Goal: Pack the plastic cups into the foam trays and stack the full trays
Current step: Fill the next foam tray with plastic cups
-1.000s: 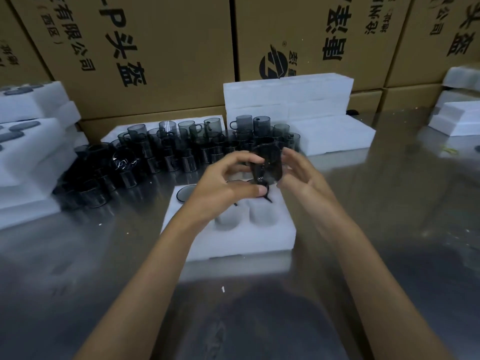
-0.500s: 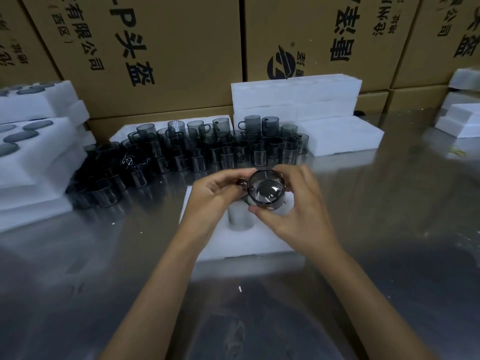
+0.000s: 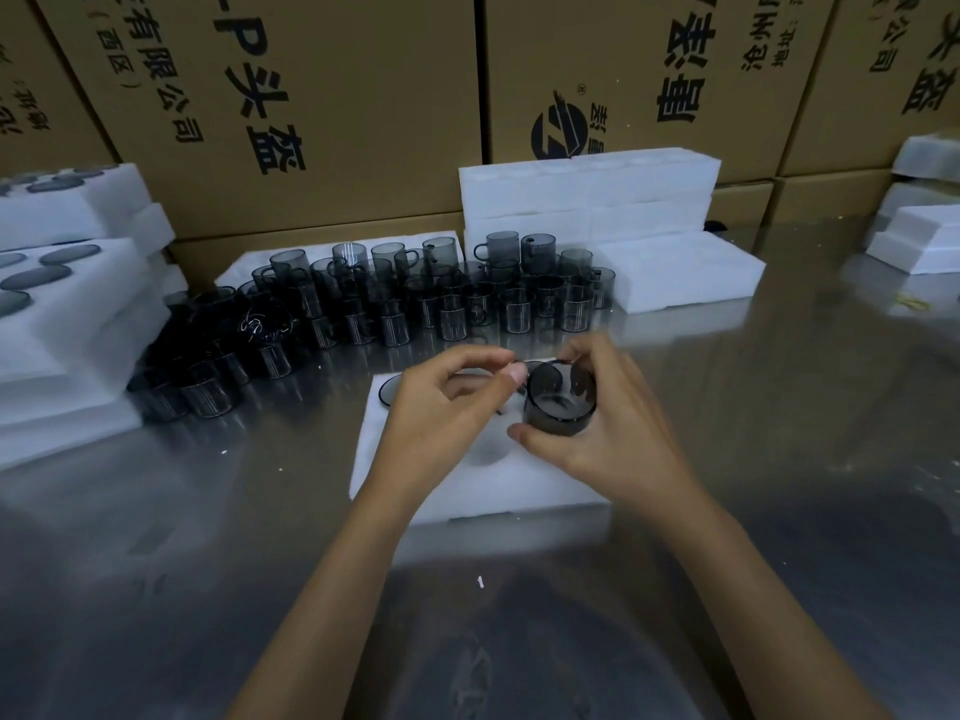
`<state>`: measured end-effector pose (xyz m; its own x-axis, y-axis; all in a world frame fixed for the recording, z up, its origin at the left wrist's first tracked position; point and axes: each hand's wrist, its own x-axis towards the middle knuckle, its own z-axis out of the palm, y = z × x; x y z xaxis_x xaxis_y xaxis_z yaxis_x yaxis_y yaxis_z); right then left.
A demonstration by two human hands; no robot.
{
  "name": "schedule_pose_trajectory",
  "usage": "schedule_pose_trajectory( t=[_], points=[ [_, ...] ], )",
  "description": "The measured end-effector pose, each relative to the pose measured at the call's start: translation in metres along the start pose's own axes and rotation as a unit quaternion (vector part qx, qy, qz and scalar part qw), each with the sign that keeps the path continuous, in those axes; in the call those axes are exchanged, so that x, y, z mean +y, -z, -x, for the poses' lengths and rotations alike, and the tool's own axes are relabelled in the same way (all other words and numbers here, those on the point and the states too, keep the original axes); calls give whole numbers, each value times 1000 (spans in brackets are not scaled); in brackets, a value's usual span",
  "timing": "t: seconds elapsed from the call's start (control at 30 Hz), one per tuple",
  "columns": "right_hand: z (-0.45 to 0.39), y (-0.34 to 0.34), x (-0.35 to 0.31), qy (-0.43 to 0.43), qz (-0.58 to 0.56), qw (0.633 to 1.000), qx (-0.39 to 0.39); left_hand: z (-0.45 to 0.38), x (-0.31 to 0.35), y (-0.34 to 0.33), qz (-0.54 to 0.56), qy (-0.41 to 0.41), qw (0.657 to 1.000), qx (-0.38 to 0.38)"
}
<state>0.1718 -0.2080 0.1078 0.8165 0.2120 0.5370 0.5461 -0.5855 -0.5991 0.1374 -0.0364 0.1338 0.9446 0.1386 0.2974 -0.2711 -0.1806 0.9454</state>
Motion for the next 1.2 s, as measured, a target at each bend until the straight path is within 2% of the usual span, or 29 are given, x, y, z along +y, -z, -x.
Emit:
schedule_pose_trajectory(
  t=[0.17, 0.33, 0.43, 0.5, 0.63, 0.77, 0.87, 1.03, 1.2],
  points=[
    [0, 10, 3, 30, 34, 995, -87, 0, -5, -3, -53, 17, 998, -21],
    [0, 15, 1, 5, 0, 990, -138, -2, -12, -2, -84, 24, 996, -18],
    [-1, 19, 4, -39, -69, 983, -164, -2, -15, -3, -110, 17, 994, -23],
    [-3, 20, 8, -64, -114, 978, -162, -3, -16, -3, -124, 10, 992, -25],
    [-7, 19, 23, -123, -156, 974, -111, -3, -20, -2, -175, -9, 984, -20],
    [-6, 18, 33, -183, -221, 947, -145, -1, -19, 1, -234, -21, 970, -61],
    [-5, 16, 34, -196, -253, 936, -148, 1, -17, 3, -283, -28, 954, -92],
    [-3, 11, 41, -219, -262, 928, -148, 4, -23, -4, -378, -72, 918, -98],
    [0, 13, 43, -222, -325, 906, -159, 3, -29, -4, -378, -74, 917, -102]
  ],
)
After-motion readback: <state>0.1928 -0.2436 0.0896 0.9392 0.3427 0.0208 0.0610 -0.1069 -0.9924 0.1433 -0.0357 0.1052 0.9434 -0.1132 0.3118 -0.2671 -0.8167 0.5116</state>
